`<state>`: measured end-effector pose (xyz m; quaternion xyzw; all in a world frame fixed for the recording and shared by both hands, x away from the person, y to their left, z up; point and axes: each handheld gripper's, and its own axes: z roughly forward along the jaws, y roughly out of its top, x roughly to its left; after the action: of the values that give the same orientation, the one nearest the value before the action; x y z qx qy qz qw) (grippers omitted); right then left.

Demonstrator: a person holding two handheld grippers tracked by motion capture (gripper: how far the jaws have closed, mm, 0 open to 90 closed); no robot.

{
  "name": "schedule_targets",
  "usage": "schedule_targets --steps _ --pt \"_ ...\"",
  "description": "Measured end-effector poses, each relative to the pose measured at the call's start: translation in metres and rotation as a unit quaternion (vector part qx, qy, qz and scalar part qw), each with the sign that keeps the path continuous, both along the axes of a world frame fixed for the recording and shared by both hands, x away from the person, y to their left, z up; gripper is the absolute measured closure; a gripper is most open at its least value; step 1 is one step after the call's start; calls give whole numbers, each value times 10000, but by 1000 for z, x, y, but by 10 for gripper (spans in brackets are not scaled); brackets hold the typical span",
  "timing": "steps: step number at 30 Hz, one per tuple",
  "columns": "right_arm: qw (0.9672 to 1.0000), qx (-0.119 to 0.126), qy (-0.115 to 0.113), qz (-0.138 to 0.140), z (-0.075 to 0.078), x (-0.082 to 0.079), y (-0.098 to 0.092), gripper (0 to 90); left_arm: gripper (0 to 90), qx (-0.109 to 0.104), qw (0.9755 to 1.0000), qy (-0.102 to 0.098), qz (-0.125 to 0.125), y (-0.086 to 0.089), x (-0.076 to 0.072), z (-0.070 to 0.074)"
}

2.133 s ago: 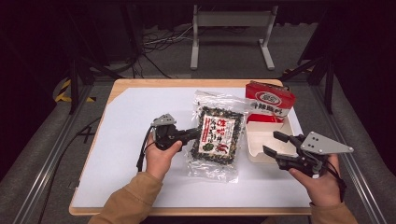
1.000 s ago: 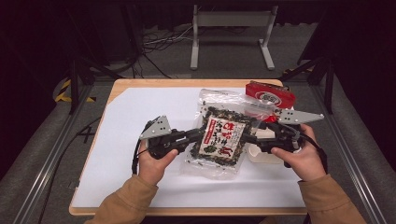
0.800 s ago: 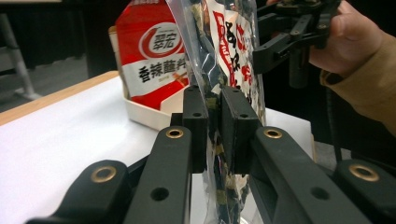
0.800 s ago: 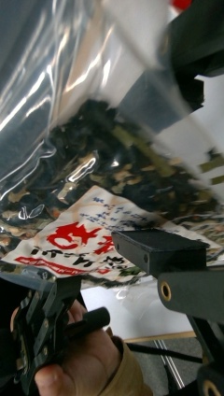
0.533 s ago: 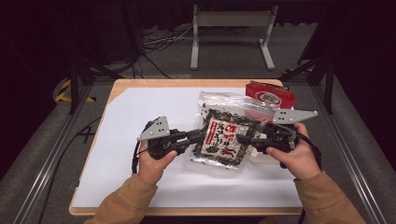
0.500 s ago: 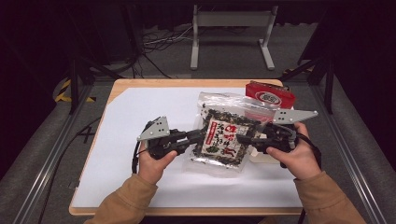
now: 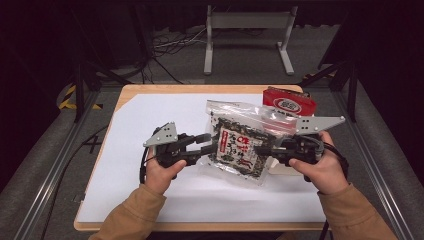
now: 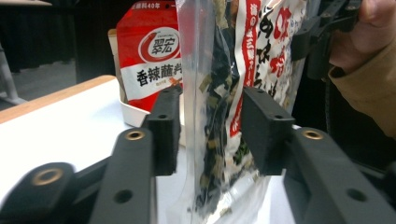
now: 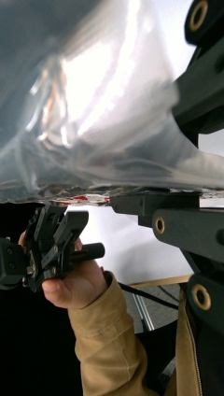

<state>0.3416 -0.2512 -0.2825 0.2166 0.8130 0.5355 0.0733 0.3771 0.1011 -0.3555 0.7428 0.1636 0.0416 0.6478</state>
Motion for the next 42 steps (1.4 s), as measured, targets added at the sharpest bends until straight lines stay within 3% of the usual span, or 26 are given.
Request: schedule_targets --steps 1,3,11,19,22,30,42 --pt "10000 0 0 0 0 0 0 762 535 0 10000 0 0 0 0 0" --pt "10000 -35 -18 -29 2 0 -3 762 522 302 9995 -54 -21 4 2 -1" --pt "9997 -104 -140 -170 13 -3 -18 762 479 613 9978 42 267 24 6 -2" --pt "9988 -187 -317 -333 29 -5 -29 762 444 962 9936 -49 595 48 9 0" --pt "9983 -190 -394 -395 35 -5 -33 761 436 1138 9906 -62 762 56 10 -1" --pt "9972 -84 -507 -543 48 -6 -45 761 413 1255 9875 -82 945 67 14 -2" --pt "9937 -143 -692 -865 60 -5 -66 761 392 1454 9833 -125 1085 75 19 -6"
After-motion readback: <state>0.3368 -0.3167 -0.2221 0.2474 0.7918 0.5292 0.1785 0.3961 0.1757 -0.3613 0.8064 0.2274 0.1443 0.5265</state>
